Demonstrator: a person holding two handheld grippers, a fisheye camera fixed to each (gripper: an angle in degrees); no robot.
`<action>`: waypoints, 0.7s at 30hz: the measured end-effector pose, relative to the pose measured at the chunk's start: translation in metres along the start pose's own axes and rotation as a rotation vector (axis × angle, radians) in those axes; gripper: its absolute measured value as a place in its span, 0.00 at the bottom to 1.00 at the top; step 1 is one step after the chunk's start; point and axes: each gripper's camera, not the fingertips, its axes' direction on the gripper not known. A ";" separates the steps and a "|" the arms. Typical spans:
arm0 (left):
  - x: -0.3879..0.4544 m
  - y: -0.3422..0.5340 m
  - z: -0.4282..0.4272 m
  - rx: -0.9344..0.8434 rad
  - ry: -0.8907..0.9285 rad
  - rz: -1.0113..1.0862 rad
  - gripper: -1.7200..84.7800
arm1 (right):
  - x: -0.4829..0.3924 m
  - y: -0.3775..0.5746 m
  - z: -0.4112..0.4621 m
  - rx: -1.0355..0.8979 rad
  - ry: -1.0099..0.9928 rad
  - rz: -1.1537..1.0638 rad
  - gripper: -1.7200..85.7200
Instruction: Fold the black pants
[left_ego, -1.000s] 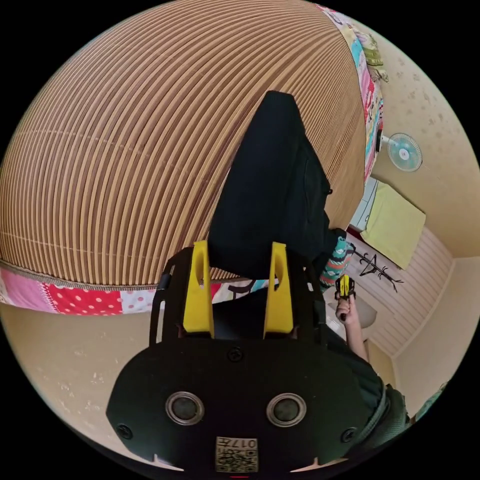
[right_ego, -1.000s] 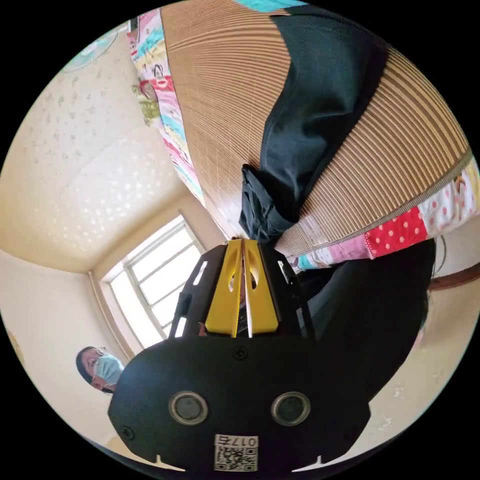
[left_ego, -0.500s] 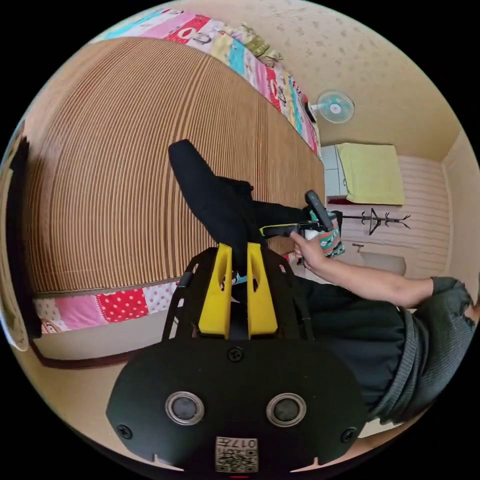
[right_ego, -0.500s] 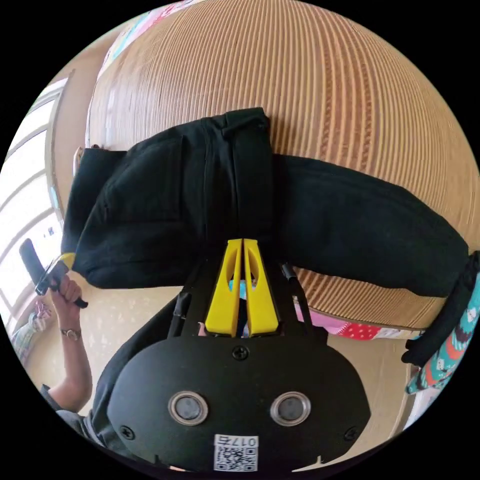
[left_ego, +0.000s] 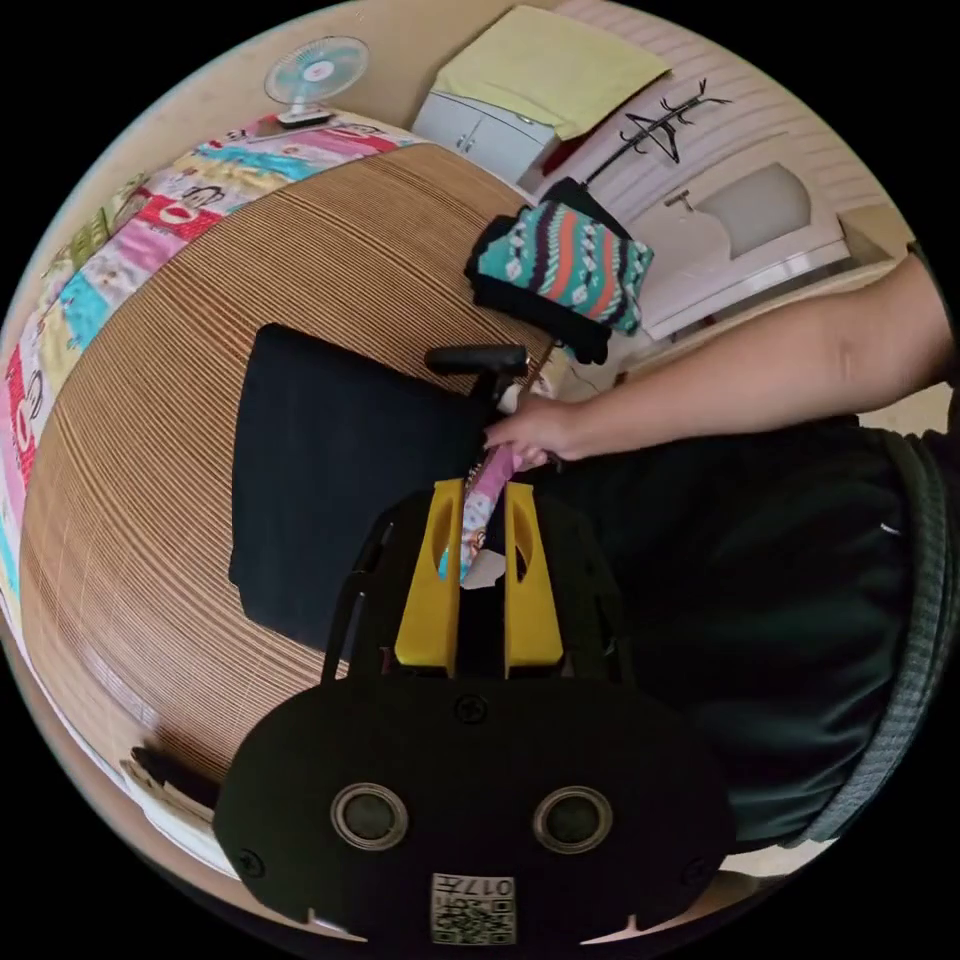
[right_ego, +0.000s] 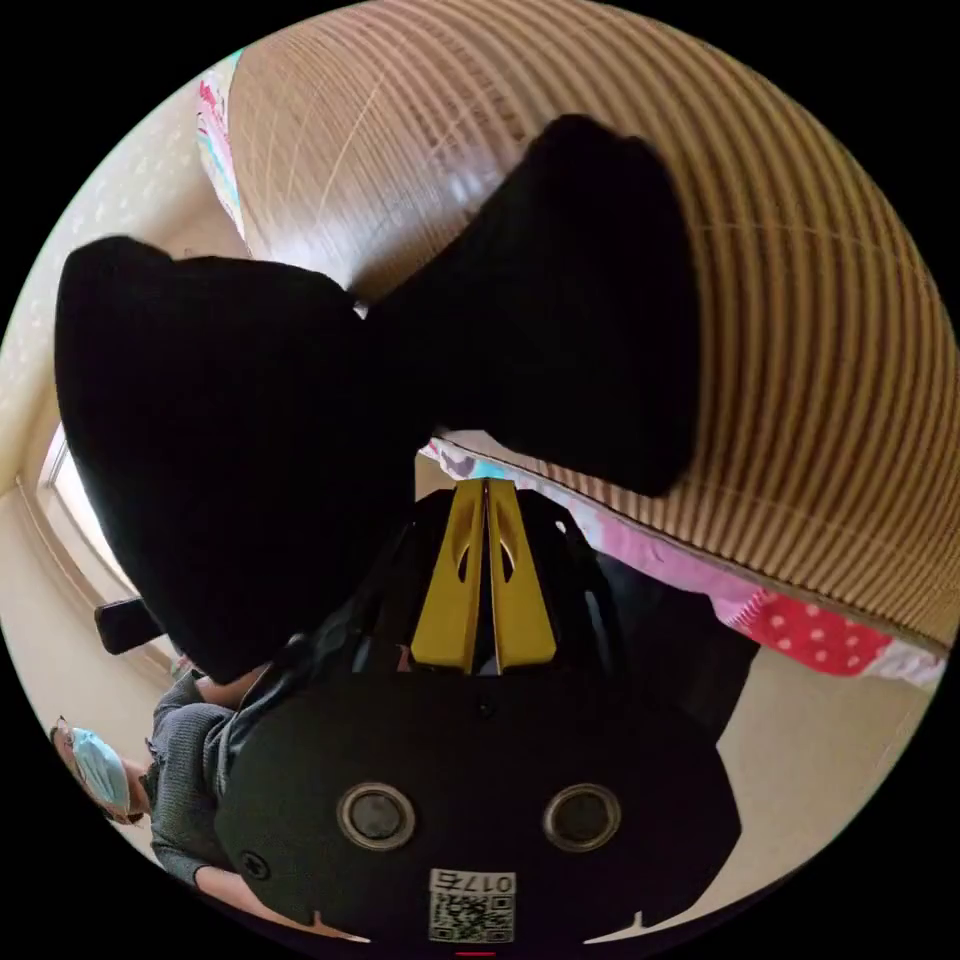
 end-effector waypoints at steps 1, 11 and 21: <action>-0.014 0.007 0.011 -0.009 -0.012 -0.039 0.11 | 0.011 0.008 -0.008 0.005 0.036 0.037 0.02; -0.244 0.198 0.126 0.057 0.344 -1.066 0.26 | 0.055 0.112 -0.064 0.254 -0.313 -0.031 0.05; -0.264 0.239 0.173 0.274 0.882 -1.204 0.10 | 0.017 0.089 0.025 0.216 -0.865 0.074 0.31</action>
